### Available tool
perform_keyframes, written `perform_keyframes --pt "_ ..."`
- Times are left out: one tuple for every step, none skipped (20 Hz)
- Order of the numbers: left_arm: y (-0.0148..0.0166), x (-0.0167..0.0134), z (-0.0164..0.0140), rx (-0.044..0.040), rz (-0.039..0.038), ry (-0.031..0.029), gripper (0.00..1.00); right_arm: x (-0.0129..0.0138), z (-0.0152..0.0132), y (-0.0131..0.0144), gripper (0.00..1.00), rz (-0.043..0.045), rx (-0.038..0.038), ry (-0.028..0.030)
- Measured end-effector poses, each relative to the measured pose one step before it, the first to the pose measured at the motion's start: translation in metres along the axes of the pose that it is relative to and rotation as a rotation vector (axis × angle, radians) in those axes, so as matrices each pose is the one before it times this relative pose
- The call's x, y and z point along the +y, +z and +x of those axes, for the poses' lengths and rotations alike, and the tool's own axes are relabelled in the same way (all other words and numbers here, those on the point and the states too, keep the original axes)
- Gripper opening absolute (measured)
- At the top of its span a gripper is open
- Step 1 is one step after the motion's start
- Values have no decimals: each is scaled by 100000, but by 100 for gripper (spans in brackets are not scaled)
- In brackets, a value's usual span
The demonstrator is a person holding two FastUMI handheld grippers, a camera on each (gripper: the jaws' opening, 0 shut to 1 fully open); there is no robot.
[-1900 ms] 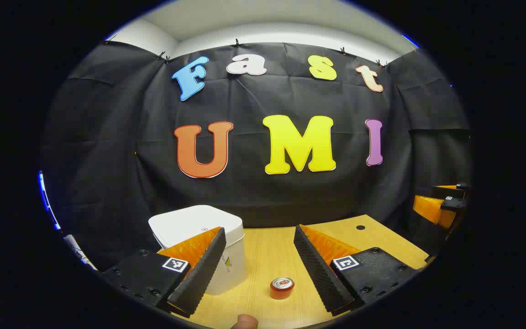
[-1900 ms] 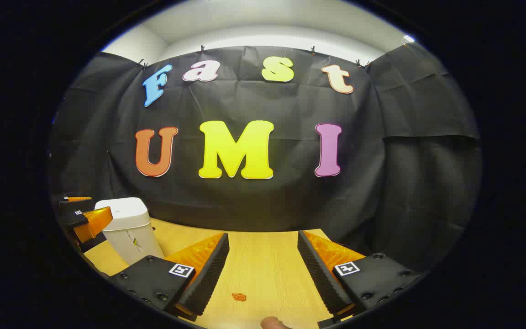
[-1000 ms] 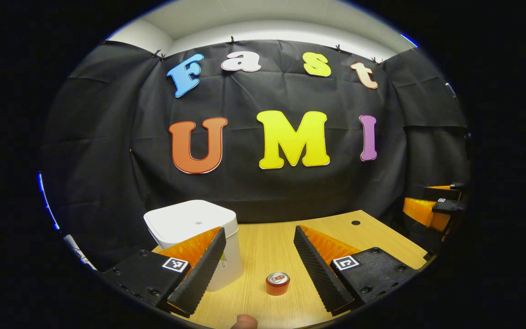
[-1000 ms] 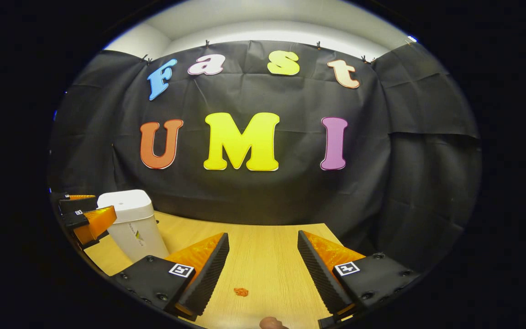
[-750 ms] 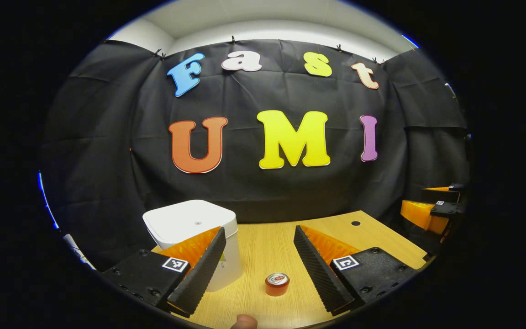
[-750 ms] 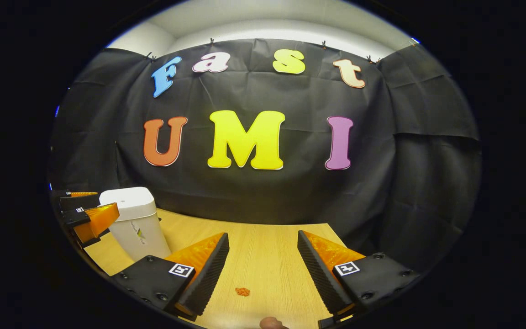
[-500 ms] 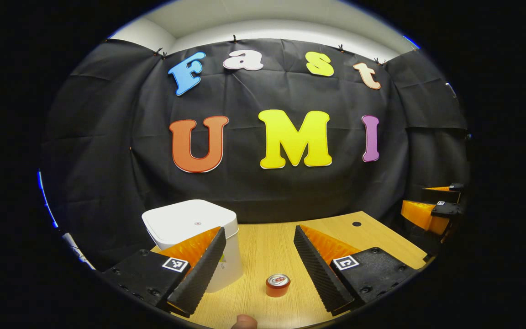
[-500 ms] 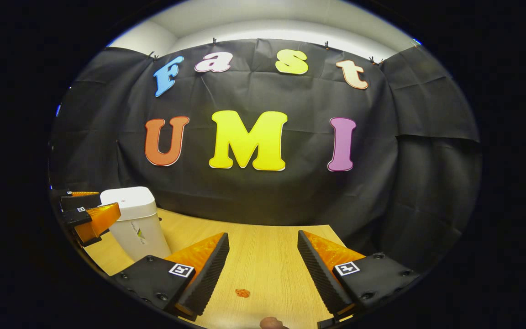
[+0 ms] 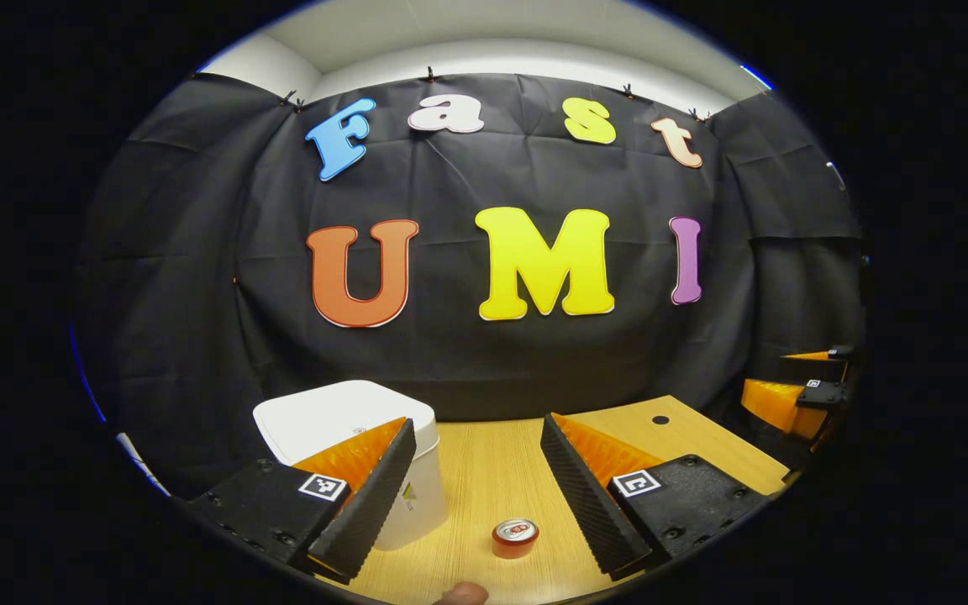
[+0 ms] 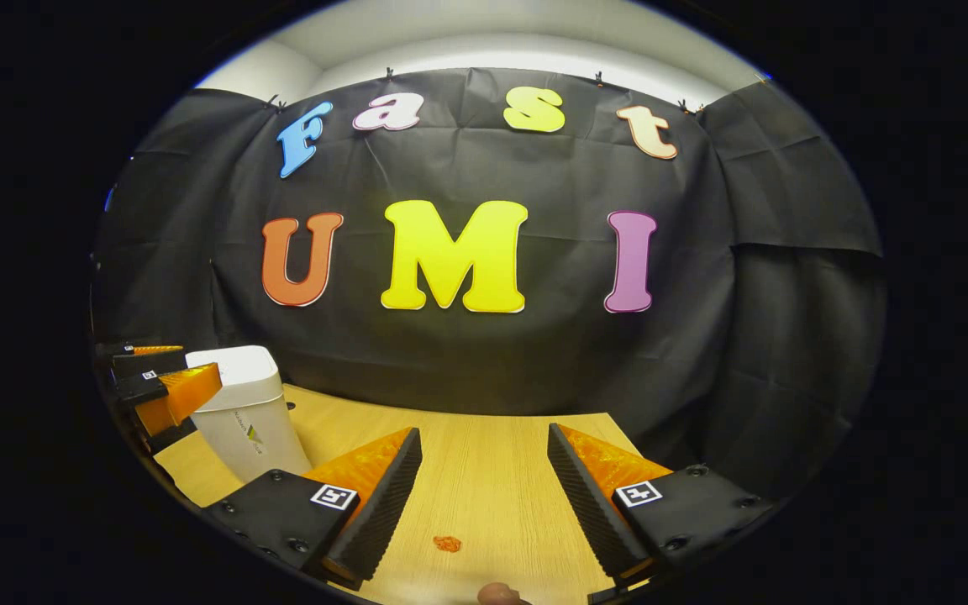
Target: Press the lid of the desktop garbage bin to open it, pick up the crumpled paper on the desktop and throw it into the bin, then pick up the pop can on the desktop and drop it into the bin, and finally close the garbage bin lid.
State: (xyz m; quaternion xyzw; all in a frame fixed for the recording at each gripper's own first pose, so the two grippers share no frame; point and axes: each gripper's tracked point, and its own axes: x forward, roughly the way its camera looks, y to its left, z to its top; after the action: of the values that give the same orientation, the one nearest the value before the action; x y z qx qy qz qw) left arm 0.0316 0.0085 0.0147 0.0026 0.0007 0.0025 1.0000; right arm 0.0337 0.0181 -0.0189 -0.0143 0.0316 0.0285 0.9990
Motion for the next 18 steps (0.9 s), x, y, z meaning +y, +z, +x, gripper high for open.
perform_keyframes --pt "337 434 485 -1032 -343 597 99 108 150 -242 95 -345 619 72" --pt "365 270 320 -1176 -616 463 99 9 255 -66 95 -369 525 -231" --pt "358 593 556 -887 -24 1713 98 -52 101 38 95 -229 296 -388" --pt "175 974 373 -786 -114 2305 96 -23 216 21 95 -156 155 -242" --pt "135 555 676 -143 -397 530 95 97 31 -103 95 -440 253 -188" --pt "-185 364 620 659 -380 175 91 176 140 -148 95 -548 609 175" --pt "-156 425 742 412 -827 184 96 213 63 -300 95 -689 712 231" --pt "24 340 523 541 -905 -19 86 160 207 -174 95 -683 733 40" --pt "-142 455 507 496 -850 -72 83 148 183 -98 95 -438 618 129" --pt "-155 591 451 767 -619 635 80 208 114 -73 95 -424 511 108" --pt "-222 449 667 901 -357 827 78 115 106 -112 95 -426 332 -259" --pt "-151 541 483 754 -385 746 74 183 243 -65 95 -36 344 -51" --pt "-264 497 458 591 -793 672 71 221 103 -162 95 -61 352 21" --pt "-189 427 407 713 -1248 388 65 271 146 -133 95 -441 604 159" --pt "-243 564 351 369 -1350 948 62 207 161 -152 95 -598 342 25" --pt "-206 969 302 366 -588 3065 46 153 178 204 95 -317 -204 -155" --pt "-391 591 333 833 -355 1147 43 301 51 5 95 111 -198 208" --pt "-458 531 427 1184 890 1703 27 196 166 11 95 -77 -29 -168"
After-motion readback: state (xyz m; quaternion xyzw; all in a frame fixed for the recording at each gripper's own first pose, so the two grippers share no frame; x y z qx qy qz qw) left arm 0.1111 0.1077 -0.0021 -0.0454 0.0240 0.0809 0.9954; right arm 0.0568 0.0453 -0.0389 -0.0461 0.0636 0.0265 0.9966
